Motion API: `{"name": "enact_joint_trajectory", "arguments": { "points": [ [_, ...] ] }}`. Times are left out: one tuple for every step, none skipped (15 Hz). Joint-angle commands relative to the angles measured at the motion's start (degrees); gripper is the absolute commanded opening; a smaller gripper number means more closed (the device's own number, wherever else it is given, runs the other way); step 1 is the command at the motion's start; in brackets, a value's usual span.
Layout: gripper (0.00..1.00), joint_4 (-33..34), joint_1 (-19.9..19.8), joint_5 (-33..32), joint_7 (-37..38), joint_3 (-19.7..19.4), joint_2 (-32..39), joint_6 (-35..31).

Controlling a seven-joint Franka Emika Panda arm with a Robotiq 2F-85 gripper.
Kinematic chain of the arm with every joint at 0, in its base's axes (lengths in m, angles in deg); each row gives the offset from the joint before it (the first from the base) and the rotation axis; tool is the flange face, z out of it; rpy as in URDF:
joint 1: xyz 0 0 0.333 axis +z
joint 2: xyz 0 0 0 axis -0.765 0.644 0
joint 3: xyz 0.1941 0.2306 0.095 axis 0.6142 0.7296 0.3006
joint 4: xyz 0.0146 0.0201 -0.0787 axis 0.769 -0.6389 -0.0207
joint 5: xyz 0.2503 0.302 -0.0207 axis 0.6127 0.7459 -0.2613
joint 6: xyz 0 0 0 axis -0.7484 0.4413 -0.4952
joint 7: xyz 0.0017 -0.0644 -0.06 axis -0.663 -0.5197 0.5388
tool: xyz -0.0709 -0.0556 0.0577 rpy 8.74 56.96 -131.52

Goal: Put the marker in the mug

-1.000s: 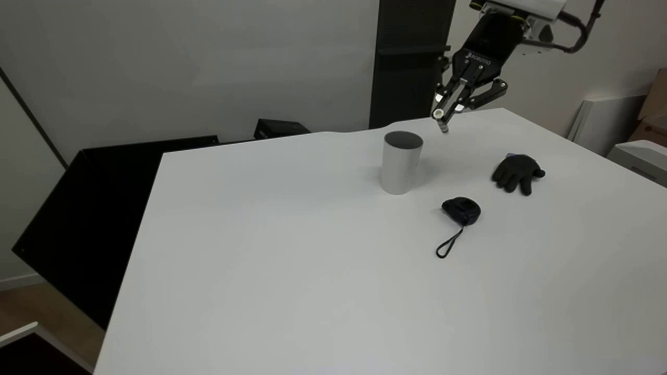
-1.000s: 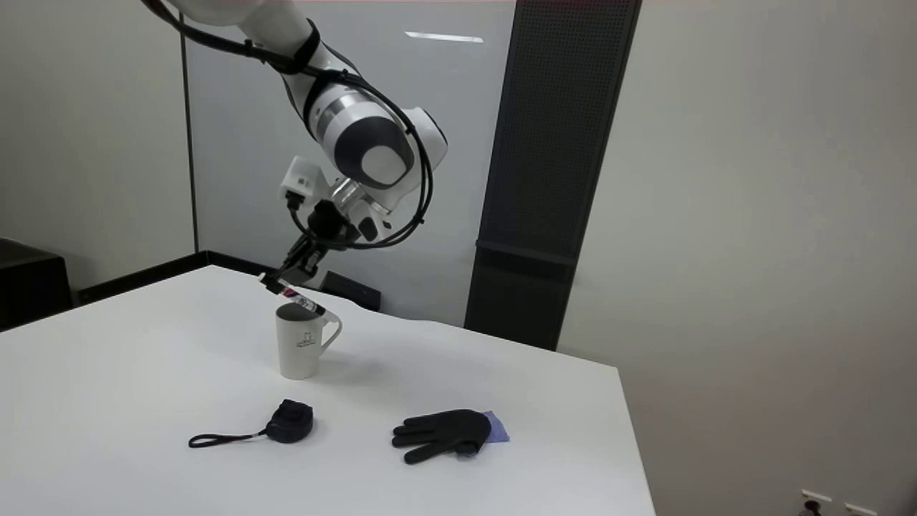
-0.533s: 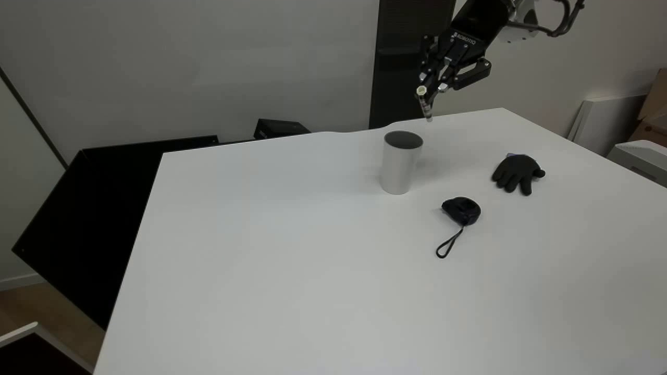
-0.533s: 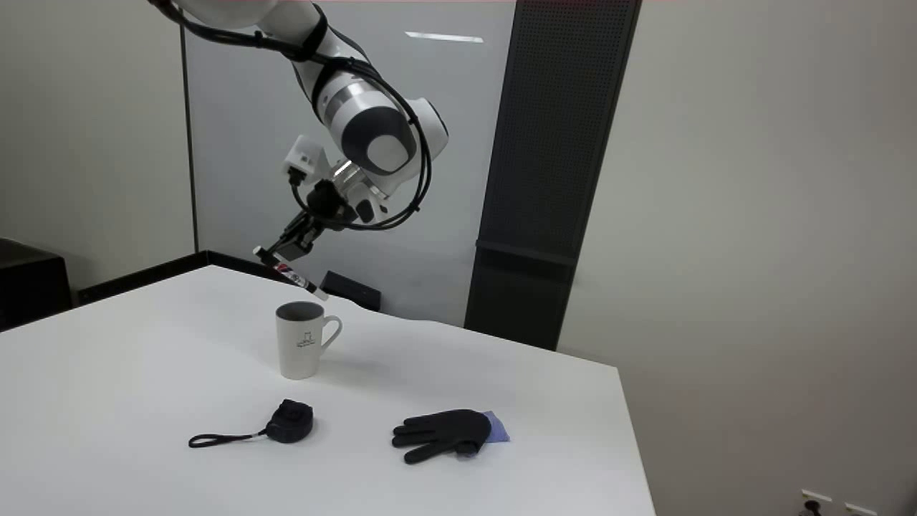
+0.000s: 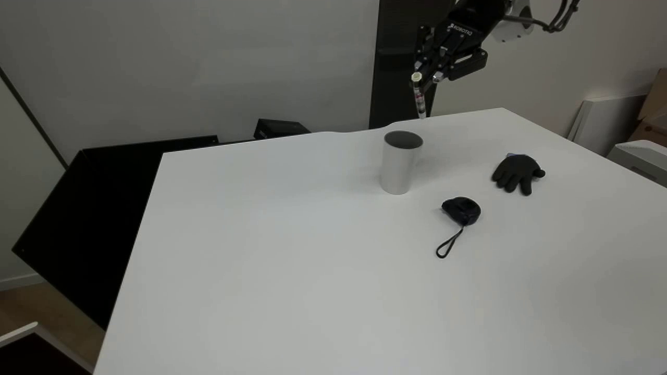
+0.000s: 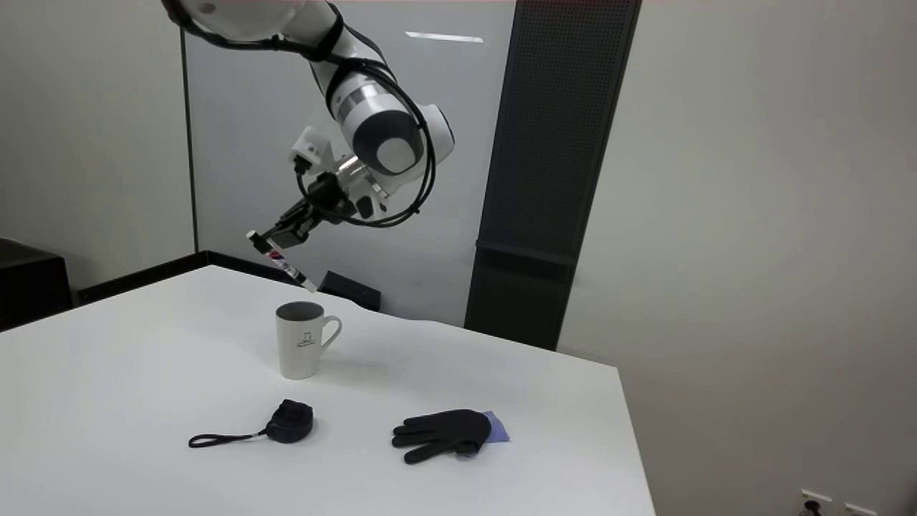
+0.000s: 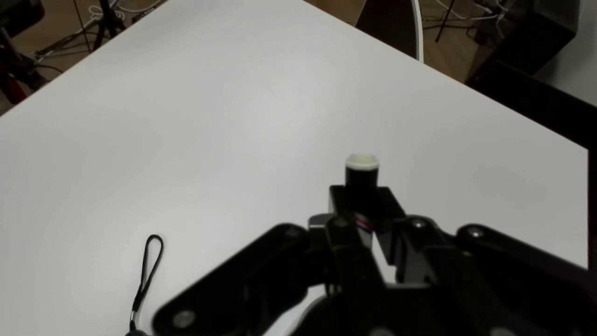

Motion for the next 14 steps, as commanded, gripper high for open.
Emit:
{"name": "enact_joint_trajectory", "arguments": {
  "points": [
    [0.07,5.0,-1.0,1.3,2.0,0.7,2.7,2.9],
    [0.07,5.3,-1.0,1.2,1.9,0.6,2.9,3.0],
    [0.07,5.6,-0.9,1.0,1.9,0.5,3.1,3.1],
    [0.07,6.0,-1.0,1.0,1.9,0.5,3.3,3.4],
    [0.07,6.3,-1.1,0.9,1.9,0.6,3.5,3.8],
    [0.07,6.7,-1.1,0.8,1.9,0.6,3.7,4.2],
    [0.07,6.9,-1.1,0.5,1.4,0.6,3.9,4.6],
    [0.07,3.1,-0.4,0.3,0.0,0.1,1.9,2.3],
    [0.28,3.1,-0.4,0.3,-0.1,0.1,1.9,2.4],
    [0.28,3.0,-0.4,0.3,-0.2,0.1,1.9,2.4],
    [0.28,3.0,-0.4,0.2,-0.3,0.1,2.0,2.4],
    [0.28,3.0,-0.4,0.2,-0.3,0.1,2.0,2.4],
    [0.28,3.0,-0.4,0.2,-0.3,0.1,2.0,2.4],
    [0.28,3.0,-0.4,0.2,-0.3,0.1,2.0,2.4]
  ]
}}
